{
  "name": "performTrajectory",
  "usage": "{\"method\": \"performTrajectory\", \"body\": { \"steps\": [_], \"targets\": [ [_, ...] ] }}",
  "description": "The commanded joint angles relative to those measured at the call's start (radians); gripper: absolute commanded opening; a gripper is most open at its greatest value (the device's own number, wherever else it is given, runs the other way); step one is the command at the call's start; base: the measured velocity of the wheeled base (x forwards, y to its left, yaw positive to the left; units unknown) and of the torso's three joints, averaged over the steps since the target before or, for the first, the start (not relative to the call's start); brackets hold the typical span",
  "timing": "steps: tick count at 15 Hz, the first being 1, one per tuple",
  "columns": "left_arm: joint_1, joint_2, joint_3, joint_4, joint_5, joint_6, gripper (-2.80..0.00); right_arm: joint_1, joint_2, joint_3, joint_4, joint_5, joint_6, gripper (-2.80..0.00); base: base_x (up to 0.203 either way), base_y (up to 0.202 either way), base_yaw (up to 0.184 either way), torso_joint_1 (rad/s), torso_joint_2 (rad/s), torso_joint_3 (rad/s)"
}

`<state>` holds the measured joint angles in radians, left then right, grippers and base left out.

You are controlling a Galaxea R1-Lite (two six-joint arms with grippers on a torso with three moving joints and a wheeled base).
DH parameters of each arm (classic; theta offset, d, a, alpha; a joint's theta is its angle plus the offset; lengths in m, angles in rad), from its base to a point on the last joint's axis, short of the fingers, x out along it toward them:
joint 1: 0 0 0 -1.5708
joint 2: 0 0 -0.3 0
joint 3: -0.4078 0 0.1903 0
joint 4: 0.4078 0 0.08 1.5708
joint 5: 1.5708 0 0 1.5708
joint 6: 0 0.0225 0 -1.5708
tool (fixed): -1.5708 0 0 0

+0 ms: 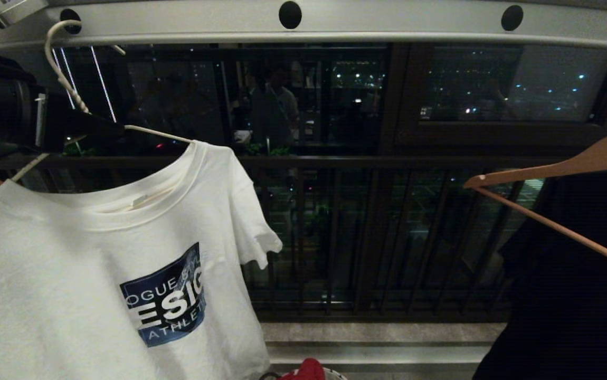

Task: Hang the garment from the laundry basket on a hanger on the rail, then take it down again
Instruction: Take the clothes off the clothes rack

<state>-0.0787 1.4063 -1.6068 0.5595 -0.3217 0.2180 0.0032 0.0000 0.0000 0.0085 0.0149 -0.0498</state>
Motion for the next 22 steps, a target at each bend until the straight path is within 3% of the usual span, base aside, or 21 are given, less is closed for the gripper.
{"method": "performTrajectory", "body": {
  "steps": [1,22],
  "targets": [
    [0.0,-0.02,0.0,0.002,-0.002,0.001,-2.8,0.0,0.002,0.002,-0.001,0.0,-0.001,-2.8,0.0,0.0,0.0,0.0,0.0,0.0],
    [-0.007,-0.198,0.006,0.018,-0.014,-0.001,-2.8,0.0,0.002,0.002,0.0,0.0,-0.001,-2.8,0.0,0.0,0.0,0.0,0.0,0.0]
  ]
}}
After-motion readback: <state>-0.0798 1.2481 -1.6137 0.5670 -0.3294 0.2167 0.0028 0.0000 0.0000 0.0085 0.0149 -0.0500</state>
